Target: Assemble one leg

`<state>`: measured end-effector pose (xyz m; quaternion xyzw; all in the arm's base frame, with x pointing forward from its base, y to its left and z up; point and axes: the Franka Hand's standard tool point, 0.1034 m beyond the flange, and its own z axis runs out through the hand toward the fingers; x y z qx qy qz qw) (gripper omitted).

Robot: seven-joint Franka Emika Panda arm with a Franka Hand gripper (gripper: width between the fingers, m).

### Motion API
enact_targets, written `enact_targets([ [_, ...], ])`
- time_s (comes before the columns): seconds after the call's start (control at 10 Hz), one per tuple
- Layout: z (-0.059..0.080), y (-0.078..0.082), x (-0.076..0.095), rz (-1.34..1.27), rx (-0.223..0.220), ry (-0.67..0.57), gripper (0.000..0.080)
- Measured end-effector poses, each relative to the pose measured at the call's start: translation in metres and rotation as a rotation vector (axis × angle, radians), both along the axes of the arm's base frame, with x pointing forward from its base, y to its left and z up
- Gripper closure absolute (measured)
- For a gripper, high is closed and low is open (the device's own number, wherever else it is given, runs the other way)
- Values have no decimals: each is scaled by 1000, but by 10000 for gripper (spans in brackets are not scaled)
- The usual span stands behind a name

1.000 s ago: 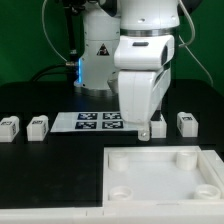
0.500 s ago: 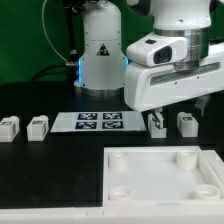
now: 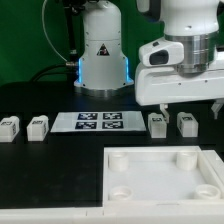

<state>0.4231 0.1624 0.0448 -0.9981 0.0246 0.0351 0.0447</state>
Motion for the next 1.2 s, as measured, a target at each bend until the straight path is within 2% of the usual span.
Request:
enact_targets([
  [0.1, 0, 11, -4, 28, 1, 2, 150],
  [0.3, 0, 12, -7, 51, -3, 23, 150],
  [0.4, -1, 8, -13, 72, -17, 96, 150],
  [0.6, 0, 6, -14, 102, -28, 290, 150],
  [0.7, -3, 7, -16, 85, -42, 388, 150],
  [0.8, -11, 11, -27, 76, -59, 491, 150],
  [0.9, -12, 13, -32, 95, -68, 604, 150],
  [1.0, -15, 14, -25, 94, -60, 628, 150],
  [1.2, -15, 14, -26, 94, -59, 616, 150],
])
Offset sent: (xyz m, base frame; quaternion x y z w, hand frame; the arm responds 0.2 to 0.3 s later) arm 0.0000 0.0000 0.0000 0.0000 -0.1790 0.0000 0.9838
